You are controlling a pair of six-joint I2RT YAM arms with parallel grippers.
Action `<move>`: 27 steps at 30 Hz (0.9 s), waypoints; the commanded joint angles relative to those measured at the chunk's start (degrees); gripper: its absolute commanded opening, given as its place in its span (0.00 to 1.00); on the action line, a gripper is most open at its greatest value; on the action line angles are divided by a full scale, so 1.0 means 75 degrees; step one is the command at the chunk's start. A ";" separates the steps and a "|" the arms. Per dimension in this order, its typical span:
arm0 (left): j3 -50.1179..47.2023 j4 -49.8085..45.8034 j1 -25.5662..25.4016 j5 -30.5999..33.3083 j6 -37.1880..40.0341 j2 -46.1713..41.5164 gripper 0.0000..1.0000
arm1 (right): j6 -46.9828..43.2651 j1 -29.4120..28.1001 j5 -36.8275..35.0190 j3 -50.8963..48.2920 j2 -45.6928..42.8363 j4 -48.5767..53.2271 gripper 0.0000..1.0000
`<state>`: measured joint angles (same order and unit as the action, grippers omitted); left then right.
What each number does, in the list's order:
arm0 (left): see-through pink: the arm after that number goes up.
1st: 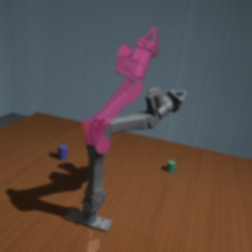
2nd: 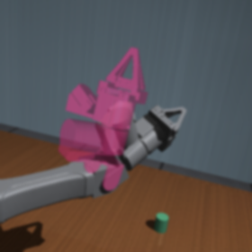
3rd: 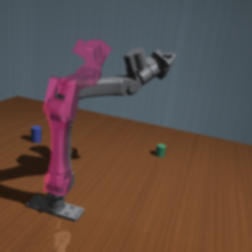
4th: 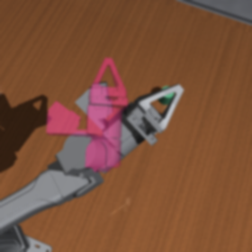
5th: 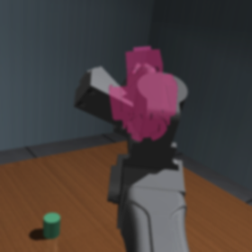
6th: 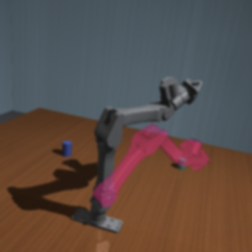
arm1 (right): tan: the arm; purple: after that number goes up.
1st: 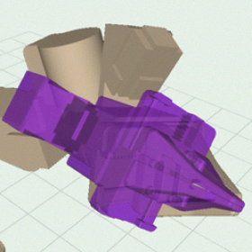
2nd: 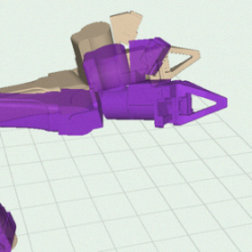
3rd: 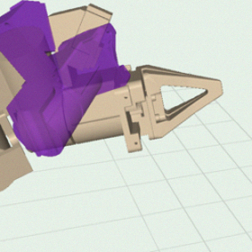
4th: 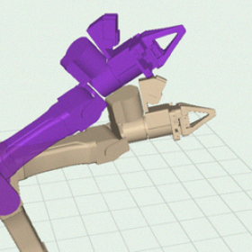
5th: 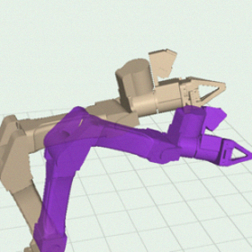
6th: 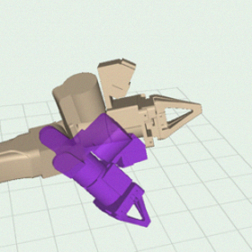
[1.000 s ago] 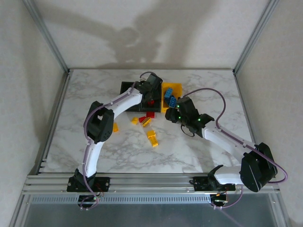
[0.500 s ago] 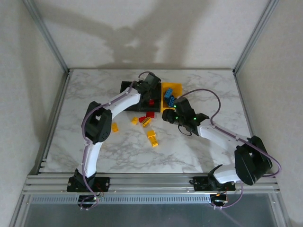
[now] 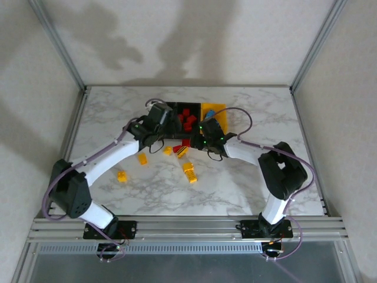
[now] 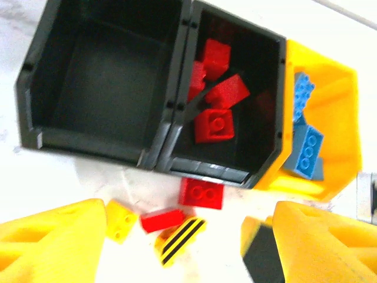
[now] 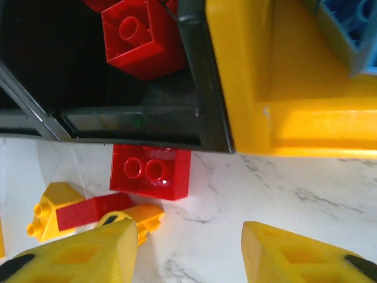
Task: Sort the legos into containers by color
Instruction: Place the lego in the container, then move the lego to the center of the table.
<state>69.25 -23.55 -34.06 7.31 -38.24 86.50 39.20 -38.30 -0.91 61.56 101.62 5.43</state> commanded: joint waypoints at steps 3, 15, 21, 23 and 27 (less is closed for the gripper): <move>-0.1015 -0.0016 0.0050 0.0267 -0.0355 -0.0723 0.75 | 0.0333 -0.0068 -0.0178 0.0722 0.0673 0.0231 0.50; -0.1535 -0.0054 0.0168 0.0337 -0.0455 -0.1193 0.75 | 0.0480 -0.0084 -0.0181 0.1301 0.1561 0.0442 0.46; -0.1540 -0.0046 0.0205 0.0314 -0.0468 -0.1181 0.75 | 0.0544 -0.0083 -0.0288 0.1257 0.1745 0.0641 0.44; -0.1557 -0.0046 0.0205 0.0314 -0.0474 -0.1162 0.75 | 0.0545 -0.0084 -0.0335 0.1080 0.1582 0.0667 0.44; -0.1615 0.0020 0.0205 0.0269 -0.0513 -0.1146 0.75 | 0.0539 -0.0032 -0.0554 0.0626 0.1087 0.0845 0.44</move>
<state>58.19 -23.40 -33.10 8.43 -41.01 78.83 42.85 -38.50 -2.04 69.08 112.03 7.46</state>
